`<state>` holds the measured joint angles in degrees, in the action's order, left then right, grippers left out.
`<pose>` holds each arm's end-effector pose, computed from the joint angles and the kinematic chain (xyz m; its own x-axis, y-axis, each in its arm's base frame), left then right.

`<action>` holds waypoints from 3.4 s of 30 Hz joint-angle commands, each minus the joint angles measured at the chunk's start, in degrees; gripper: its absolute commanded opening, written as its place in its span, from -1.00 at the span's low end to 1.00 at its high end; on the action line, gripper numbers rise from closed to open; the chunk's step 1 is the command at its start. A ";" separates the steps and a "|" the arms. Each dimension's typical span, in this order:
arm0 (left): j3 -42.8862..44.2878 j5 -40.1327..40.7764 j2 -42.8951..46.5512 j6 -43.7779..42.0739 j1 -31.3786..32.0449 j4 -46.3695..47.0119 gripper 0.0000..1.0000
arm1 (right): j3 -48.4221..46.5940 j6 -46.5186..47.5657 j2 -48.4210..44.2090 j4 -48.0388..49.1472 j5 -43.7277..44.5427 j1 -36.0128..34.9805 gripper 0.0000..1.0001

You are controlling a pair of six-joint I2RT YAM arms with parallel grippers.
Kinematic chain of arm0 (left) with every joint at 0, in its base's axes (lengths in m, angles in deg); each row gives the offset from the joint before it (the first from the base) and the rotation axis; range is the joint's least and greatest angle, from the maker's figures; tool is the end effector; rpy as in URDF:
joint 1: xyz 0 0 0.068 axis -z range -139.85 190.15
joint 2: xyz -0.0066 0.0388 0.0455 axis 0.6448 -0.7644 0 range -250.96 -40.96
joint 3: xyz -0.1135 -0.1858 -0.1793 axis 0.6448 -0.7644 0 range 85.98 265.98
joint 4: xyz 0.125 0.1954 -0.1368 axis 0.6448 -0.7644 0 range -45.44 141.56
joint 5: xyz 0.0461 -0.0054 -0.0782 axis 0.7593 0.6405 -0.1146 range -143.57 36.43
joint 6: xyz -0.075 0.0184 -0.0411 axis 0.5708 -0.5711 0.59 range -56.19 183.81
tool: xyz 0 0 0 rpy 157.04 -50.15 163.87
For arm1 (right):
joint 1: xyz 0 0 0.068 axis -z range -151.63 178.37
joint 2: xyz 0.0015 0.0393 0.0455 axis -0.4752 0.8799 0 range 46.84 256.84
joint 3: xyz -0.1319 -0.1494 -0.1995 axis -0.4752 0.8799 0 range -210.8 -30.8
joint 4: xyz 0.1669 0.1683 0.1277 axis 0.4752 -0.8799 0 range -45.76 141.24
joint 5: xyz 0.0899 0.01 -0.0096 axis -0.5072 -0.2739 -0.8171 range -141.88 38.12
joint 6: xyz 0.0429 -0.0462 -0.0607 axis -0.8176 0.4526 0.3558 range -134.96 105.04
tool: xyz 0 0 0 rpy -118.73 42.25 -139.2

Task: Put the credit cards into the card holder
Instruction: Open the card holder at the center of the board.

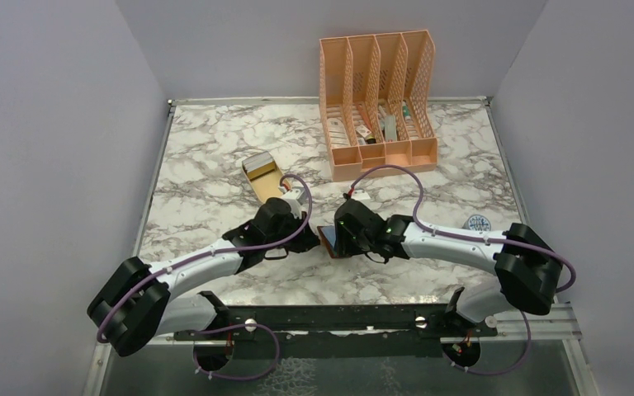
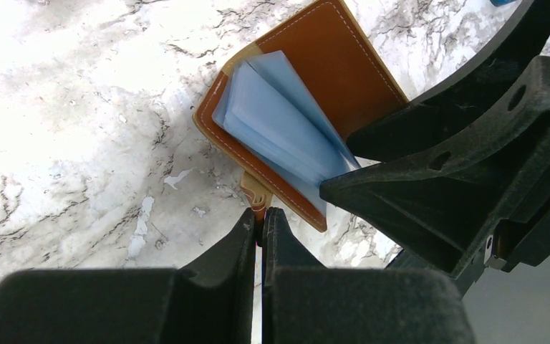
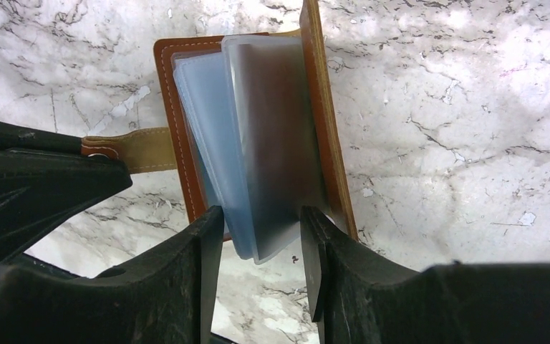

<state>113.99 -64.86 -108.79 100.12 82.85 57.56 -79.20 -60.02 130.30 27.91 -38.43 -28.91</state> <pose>0.1915 -0.1973 0.1671 -0.7942 -0.0573 -0.6049 0.3900 0.7154 -0.5798 0.1822 0.2502 0.1615 -0.8577 -0.0614 -0.5105 -0.2055 0.9510 0.2310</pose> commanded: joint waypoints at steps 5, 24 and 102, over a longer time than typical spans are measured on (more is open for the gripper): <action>-0.54 -0.53 -0.97 -0.81 -0.66 2.43 -1.00 | -0.94 1.46 -1.34 0.57 0.32 -0.12 -0.16; -0.91 -1.19 -1.42 -0.63 -0.73 2.97 -1.00 | -1.45 1.47 -1.67 0.43 0.06 -0.07 -0.33; 2.41 -12.52 -7.30 -1.82 -2.18 6.96 -1.00 | -1.54 -0.28 -12.15 -5.14 -3.51 1.83 -0.29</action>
<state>114.60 -75.68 -117.77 97.89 80.97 62.76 -81.50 -62.38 117.12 15.43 -37.23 -27.11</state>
